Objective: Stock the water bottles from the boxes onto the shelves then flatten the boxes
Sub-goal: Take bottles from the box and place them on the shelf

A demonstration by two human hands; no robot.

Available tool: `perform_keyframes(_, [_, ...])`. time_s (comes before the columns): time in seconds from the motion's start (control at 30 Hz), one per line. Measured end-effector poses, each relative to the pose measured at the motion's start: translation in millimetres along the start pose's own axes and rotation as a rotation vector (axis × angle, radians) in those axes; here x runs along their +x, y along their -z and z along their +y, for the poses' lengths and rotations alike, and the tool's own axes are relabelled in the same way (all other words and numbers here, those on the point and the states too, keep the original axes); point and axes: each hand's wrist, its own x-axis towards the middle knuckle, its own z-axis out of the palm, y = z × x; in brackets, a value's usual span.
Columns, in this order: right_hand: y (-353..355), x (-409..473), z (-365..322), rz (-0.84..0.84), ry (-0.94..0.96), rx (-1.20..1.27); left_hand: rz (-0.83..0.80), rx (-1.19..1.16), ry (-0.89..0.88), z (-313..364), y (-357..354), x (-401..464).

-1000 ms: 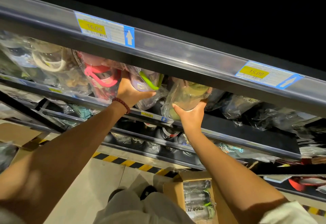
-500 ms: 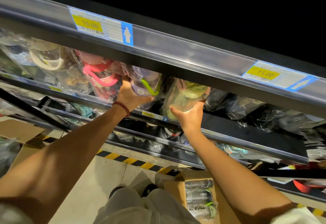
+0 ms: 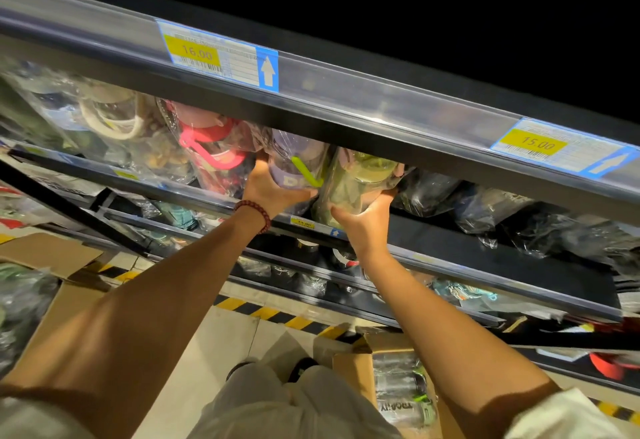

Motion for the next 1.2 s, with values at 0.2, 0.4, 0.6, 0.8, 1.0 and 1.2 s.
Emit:
perform_keyframes(0.2, [3.2,1.4,-2.0,-0.002,-0.114,-0.145,-0.157,-0.099,0.075,-1.9,3.4,4.8])
perform_keyframes(0.4, [7.9,3.9,-4.9,-0.032,-0.157,-0.309,-0.232,-0.071,0.114,-10.1,6.8,12.0])
perform_keyframes(0.6, [20.7,-11.1,-13.4,-0.061,-0.171,-0.158,-0.217,0.053,0.127,1.9,23.9,-6.0])
perform_keyframes(0.8, [36.4,-52.2,-20.7,0.05,-0.259,0.04,-0.1,0.015,0.188,-11.0,30.7,-29.6])
perform_keyframes(1.0, [62.3,-124.8,-6.2,0.207,-0.331,0.085,-0.412,0.081,0.044,-11.6,-0.1,-70.4])
perform_keyframes(1.2, [112.3,-224.5,28.4,0.434,-0.51,0.025,-0.914,0.138,-0.066,14.6,-59.3,-136.8])
